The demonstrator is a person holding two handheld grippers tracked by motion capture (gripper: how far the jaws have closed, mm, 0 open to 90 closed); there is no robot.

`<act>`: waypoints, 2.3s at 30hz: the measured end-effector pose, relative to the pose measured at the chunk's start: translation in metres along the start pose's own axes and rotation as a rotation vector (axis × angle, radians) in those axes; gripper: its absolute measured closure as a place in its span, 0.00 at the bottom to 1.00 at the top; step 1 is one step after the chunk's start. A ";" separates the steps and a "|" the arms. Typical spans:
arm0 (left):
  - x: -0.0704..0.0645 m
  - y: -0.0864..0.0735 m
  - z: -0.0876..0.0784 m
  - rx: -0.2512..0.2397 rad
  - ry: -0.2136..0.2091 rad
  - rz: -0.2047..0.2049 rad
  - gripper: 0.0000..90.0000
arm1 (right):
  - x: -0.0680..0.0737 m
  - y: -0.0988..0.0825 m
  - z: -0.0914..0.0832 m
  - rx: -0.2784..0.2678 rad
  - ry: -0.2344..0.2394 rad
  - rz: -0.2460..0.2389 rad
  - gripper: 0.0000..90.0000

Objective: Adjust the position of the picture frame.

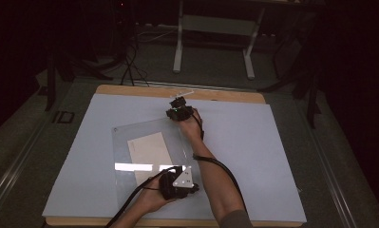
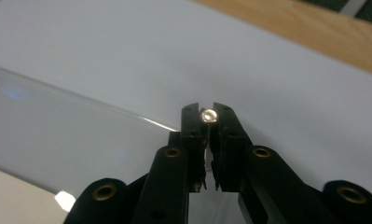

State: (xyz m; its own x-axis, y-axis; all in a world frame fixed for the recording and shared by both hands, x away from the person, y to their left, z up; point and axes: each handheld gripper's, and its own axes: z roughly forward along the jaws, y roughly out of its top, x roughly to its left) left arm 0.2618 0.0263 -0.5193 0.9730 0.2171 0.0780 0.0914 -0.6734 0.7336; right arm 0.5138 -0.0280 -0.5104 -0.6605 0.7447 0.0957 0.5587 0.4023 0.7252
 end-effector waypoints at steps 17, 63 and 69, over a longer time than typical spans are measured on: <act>0.023 -0.026 -0.035 -0.072 -0.027 -0.066 0.63 | -0.010 -0.014 -0.049 -0.049 0.045 -0.097 0.63; 0.133 -0.048 -0.077 -0.109 0.315 -0.362 0.67 | -0.003 -0.154 -0.173 -0.079 0.184 -0.208 0.61; 0.149 -0.048 -0.068 -0.086 0.319 -0.390 0.66 | 0.004 -0.168 -0.179 -0.073 0.202 -0.219 0.61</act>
State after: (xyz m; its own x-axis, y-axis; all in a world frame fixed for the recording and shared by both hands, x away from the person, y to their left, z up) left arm 0.3880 0.1392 -0.4971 0.7554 0.6549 -0.0203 0.4042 -0.4415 0.8011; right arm 0.3272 -0.1878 -0.5103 -0.8520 0.5201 0.0602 0.3593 0.4972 0.7898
